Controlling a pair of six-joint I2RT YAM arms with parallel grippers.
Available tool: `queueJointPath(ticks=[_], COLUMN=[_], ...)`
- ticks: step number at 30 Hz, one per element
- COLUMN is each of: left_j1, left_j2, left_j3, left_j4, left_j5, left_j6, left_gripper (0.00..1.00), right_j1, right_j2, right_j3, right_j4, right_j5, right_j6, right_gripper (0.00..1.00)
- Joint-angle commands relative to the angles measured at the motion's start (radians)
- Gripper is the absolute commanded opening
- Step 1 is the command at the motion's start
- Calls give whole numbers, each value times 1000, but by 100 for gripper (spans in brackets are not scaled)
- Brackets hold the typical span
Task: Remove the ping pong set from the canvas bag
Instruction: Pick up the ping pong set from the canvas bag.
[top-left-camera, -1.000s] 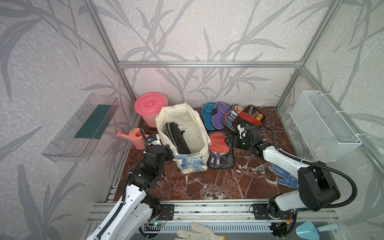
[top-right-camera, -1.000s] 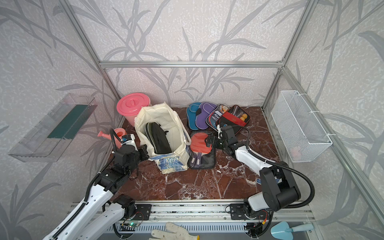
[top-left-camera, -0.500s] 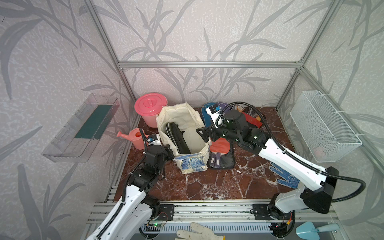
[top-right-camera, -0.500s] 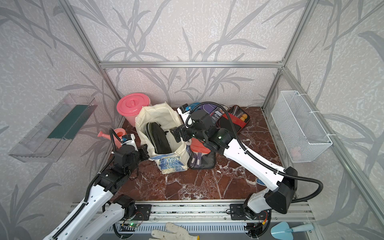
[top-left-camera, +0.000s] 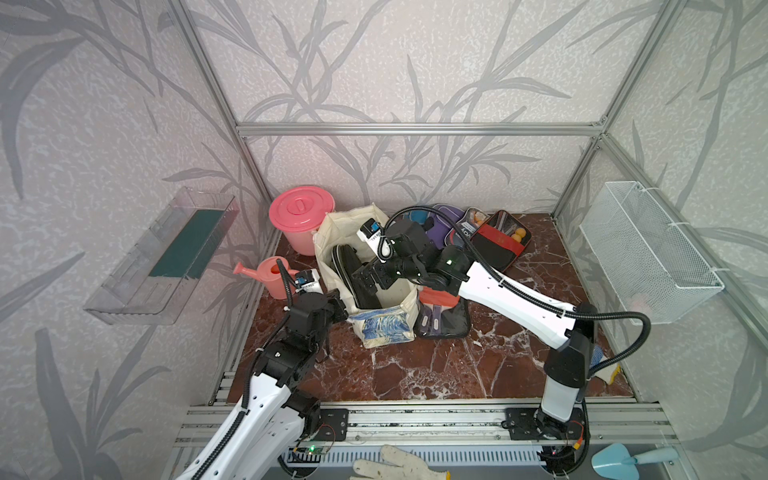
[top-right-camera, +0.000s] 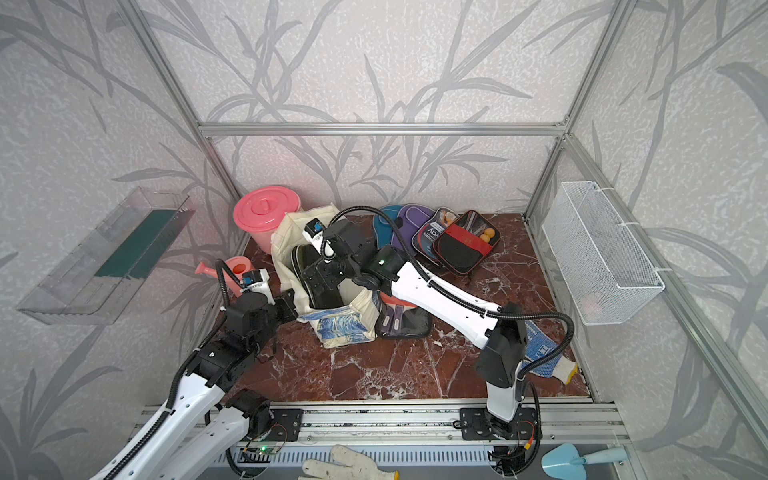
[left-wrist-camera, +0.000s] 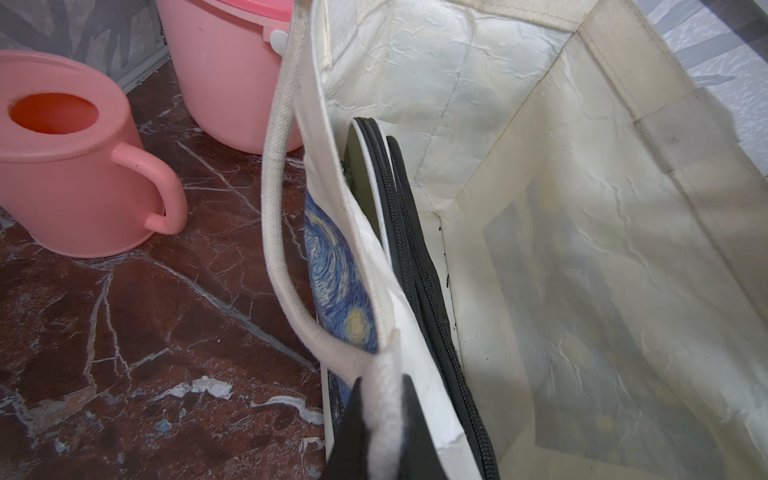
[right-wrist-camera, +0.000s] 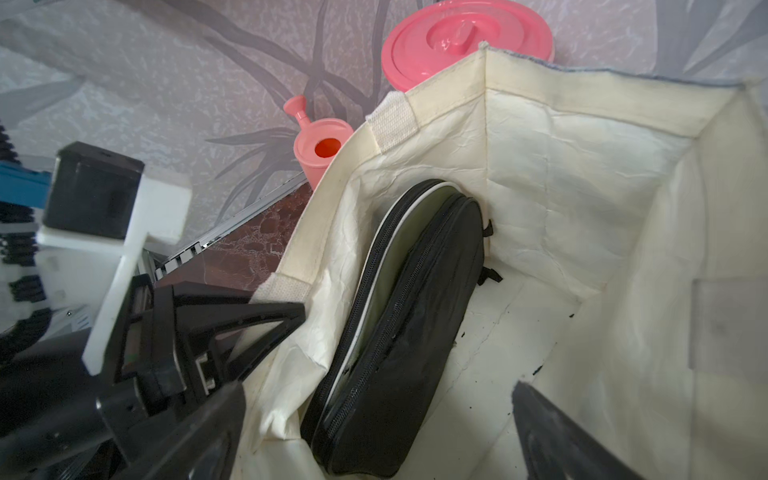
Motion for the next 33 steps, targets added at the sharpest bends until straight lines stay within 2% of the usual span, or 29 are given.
queueJointPath(ticks=[1,15,24,33], left_j1=[1,2,1,1], left_j2=[-14,-30,-34,-35], left_j3=[-13,-16,-17,-15], left_j4=[29,16,3,-4], left_j5=[13,12,13,13], left_j6=[3,0,-3,0], left_gripper=[0,0,0,0], right_j1=[5,-9,-37,-48], right_j2=[59,308,367,406], right_j3=[77,295,317,321], right_j4=[-69,-147,-146,-136], right_j5=[-23,5,-4,-13], right_j6=[-14,-8,18,32], right_gripper=[100,93,75,70])
